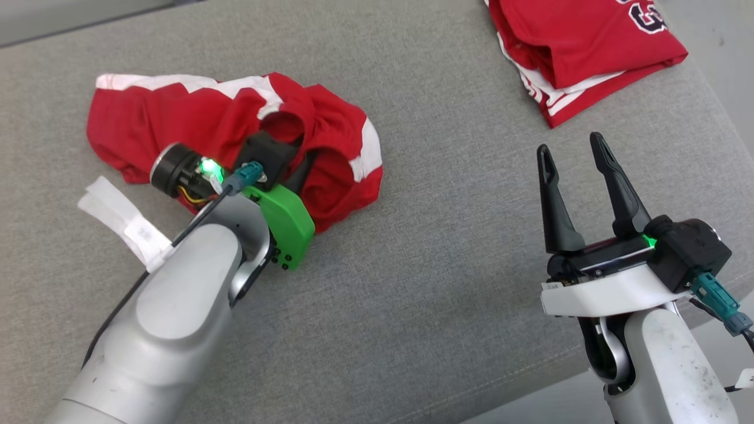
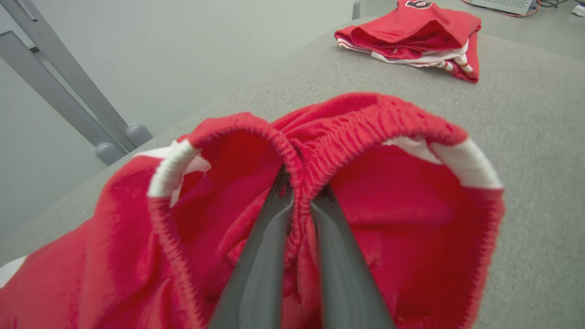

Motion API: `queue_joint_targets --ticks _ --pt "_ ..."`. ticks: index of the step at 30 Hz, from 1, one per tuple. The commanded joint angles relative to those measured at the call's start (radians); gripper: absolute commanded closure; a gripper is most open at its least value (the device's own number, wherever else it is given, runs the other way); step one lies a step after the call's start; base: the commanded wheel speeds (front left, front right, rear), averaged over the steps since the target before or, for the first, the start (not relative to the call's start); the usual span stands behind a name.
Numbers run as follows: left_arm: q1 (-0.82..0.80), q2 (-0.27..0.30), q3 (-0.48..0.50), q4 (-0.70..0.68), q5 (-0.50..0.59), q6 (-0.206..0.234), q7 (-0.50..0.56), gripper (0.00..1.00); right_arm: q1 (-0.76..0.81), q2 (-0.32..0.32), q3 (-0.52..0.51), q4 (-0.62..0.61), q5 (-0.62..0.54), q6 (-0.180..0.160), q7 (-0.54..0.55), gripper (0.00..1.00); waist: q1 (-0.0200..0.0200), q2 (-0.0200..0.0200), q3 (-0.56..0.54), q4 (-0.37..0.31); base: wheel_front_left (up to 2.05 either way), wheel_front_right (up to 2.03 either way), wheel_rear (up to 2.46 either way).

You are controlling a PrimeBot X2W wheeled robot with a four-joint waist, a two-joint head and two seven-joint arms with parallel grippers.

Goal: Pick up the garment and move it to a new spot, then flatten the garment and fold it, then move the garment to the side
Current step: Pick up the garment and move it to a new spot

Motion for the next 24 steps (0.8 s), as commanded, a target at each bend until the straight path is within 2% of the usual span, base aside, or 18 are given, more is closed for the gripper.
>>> queue_joint_targets --ticks 1,4,5,6,11,14,19,24 --pt "0.005 -0.004 -0.008 0.03 0.008 -0.003 -0.015 1.0 -0.016 0.003 0.002 -0.004 -0.001 -0.001 0.0 0.0 0.0 -0.0001 0.053 -0.017 0.0 0.0 0.0" --pt "-0.011 -0.033 -0.022 0.097 0.017 0.001 -0.062 1.0 -0.022 0.007 0.001 0.0 -0.006 -0.001 0.0 0.0 0.0 -0.0001 0.063 -0.004 0.0 0.0 0.0" --pt "-0.012 -0.044 -0.02 0.114 0.012 0.004 -0.077 0.69 -0.023 0.008 0.0 0.002 -0.007 -0.001 0.0 0.0 0.0 -0.0001 0.061 0.001 0.0 0.0 0.0" --pt "-0.011 -0.056 -0.022 0.132 0.011 0.006 -0.097 0.0 -0.023 0.009 -0.002 0.005 -0.007 -0.001 0.0 0.0 0.0 -0.0001 0.056 0.011 0.0 0.0 0.0" --pt "0.017 -0.1 -0.013 0.158 0.009 0.039 -0.208 0.0 0.004 -0.003 -0.003 0.019 -0.006 -0.001 0.0 0.0 0.0 -0.0001 -0.004 0.067 0.0 0.0 0.0" --pt "0.055 -0.111 0.002 0.137 0.008 0.081 -0.244 0.0 0.023 -0.011 0.003 0.031 -0.003 -0.001 0.0 0.0 0.0 -0.0001 -0.057 0.116 0.0 0.0 0.0" --pt "0.159 -0.103 0.047 0.061 0.008 0.16 -0.263 0.0 0.057 -0.016 0.0 0.048 0.0 -0.001 0.0 0.0 0.0 -0.0001 -0.144 0.199 0.0 0.0 0.0" --pt "0.328 -0.081 0.149 -0.105 0.0 0.228 -0.262 0.0 0.1 -0.013 0.003 0.08 -0.003 -0.001 0.0 0.0 0.0 -0.0001 -0.234 0.271 0.0 0.0 0.0"
